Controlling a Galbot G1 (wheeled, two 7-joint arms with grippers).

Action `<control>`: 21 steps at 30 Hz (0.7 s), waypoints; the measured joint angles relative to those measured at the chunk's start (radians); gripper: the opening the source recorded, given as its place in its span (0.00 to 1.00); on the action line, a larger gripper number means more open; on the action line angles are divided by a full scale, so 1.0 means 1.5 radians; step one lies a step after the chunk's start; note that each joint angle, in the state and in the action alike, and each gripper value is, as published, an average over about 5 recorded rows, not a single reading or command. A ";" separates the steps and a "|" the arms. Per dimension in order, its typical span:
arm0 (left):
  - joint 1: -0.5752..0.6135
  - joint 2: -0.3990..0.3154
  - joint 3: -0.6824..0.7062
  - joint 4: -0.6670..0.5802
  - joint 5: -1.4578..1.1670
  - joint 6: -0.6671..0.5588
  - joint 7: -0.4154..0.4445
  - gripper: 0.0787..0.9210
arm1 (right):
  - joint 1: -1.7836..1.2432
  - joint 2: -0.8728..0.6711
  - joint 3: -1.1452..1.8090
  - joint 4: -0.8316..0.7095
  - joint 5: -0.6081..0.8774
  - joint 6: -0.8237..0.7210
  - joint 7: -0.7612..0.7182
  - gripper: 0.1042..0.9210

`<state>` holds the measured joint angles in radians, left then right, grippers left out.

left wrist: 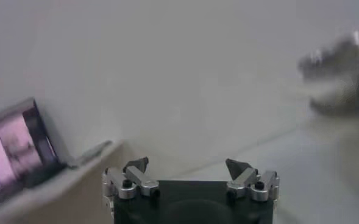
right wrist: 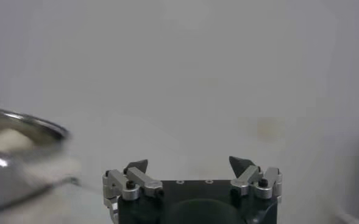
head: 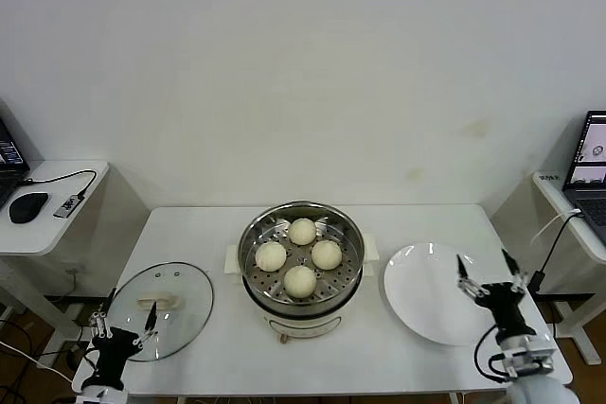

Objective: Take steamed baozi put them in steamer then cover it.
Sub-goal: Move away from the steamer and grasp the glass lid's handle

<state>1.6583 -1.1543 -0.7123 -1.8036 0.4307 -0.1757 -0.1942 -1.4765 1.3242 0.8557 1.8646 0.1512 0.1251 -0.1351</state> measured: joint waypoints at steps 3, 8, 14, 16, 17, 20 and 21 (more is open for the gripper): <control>-0.002 0.005 -0.011 0.024 0.113 -0.003 0.004 0.88 | -0.009 0.016 0.020 -0.006 -0.001 0.003 0.012 0.88; -0.014 0.011 -0.017 0.060 0.267 -0.004 0.008 0.88 | -0.024 0.036 0.041 -0.012 -0.002 0.009 0.024 0.88; -0.042 0.027 -0.013 0.095 0.370 -0.004 0.015 0.88 | -0.036 0.051 0.054 -0.018 -0.001 0.016 0.036 0.88; -0.054 0.032 -0.009 0.106 0.388 -0.003 0.018 0.88 | -0.039 0.055 0.057 -0.019 -0.001 0.018 0.039 0.88; -0.060 0.035 -0.008 0.111 0.395 -0.002 0.020 0.88 | -0.041 0.057 0.059 -0.020 -0.001 0.019 0.041 0.88; -0.078 0.043 -0.001 0.125 0.411 -0.001 0.023 0.88 | -0.044 0.060 0.063 -0.023 0.000 0.022 0.046 0.88; -0.084 0.045 0.001 0.129 0.416 -0.001 0.023 0.88 | -0.045 0.061 0.064 -0.024 0.001 0.024 0.048 0.88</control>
<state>1.5328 -1.0870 -0.7103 -1.6105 1.0546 -0.1779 -0.1591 -1.5439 1.4151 0.9516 1.8281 0.1519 0.1613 -0.0630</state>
